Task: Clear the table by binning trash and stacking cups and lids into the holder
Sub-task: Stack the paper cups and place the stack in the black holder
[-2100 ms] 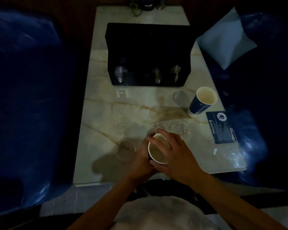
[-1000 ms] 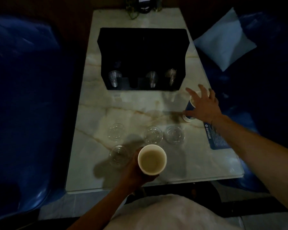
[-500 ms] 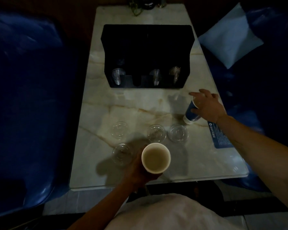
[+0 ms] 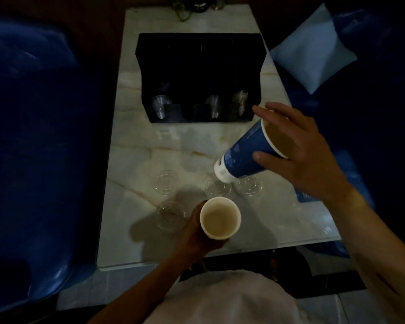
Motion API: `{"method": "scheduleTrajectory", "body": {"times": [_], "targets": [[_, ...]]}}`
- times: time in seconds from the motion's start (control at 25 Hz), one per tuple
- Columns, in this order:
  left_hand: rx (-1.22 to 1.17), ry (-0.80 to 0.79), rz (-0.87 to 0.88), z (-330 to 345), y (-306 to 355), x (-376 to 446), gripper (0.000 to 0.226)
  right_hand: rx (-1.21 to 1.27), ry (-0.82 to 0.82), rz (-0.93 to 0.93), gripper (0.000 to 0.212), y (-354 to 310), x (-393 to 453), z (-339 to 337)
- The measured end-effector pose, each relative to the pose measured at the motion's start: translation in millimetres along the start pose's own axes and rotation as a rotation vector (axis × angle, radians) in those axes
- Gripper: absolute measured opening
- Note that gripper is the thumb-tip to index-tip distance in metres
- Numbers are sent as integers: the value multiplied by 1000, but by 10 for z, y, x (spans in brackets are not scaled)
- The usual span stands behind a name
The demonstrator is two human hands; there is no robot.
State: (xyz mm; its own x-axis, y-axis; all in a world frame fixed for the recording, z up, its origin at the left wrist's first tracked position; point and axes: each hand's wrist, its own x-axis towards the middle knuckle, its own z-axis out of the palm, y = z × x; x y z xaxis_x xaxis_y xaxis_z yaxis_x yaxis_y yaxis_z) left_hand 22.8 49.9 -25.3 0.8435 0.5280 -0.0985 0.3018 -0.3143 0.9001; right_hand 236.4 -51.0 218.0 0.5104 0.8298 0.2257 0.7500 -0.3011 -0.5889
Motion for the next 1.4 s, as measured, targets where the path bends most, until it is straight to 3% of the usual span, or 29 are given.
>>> {"method": "scheduleTrajectory", "body": {"times": [0.16, 0.28, 0.52, 0.68, 0.84, 0.96, 1.08, 1.24, 1.4], "targets": [[-18, -52, -83, 25, -5, 27, 93, -5, -92, -93, 70, -400, -234, -56], [46, -134, -187, 30, 58, 50, 74, -22, -177, -100, 68, -449, -351, 97], [-84, -97, -109, -61, 180, 7, 83, -133, -264, -51, 68, -255, -545, 633], [-95, -106, -37, -52, 196, 98, 94, -290, -262, -133, 63, -123, -679, 1041], [-60, -120, -71, -31, 38, -15, 66, -273, -287, -130, 64, 12, -798, 1286], [-82, -110, -112, -34, 7, -41, 78, -287, -312, -145, 67, 83, -808, 1386], [-117, -88, -115, -35, 120, -48, 73, -258, -316, -161, 70, 158, -782, 1428], [-148, -14, -122, 27, 189, -9, 91, -233, -369, -182, 75, 255, -762, 1437], [-157, 20, -199, 125, 250, 25, 87, -177, -376, -209, 76, 369, -689, 1378]]}}
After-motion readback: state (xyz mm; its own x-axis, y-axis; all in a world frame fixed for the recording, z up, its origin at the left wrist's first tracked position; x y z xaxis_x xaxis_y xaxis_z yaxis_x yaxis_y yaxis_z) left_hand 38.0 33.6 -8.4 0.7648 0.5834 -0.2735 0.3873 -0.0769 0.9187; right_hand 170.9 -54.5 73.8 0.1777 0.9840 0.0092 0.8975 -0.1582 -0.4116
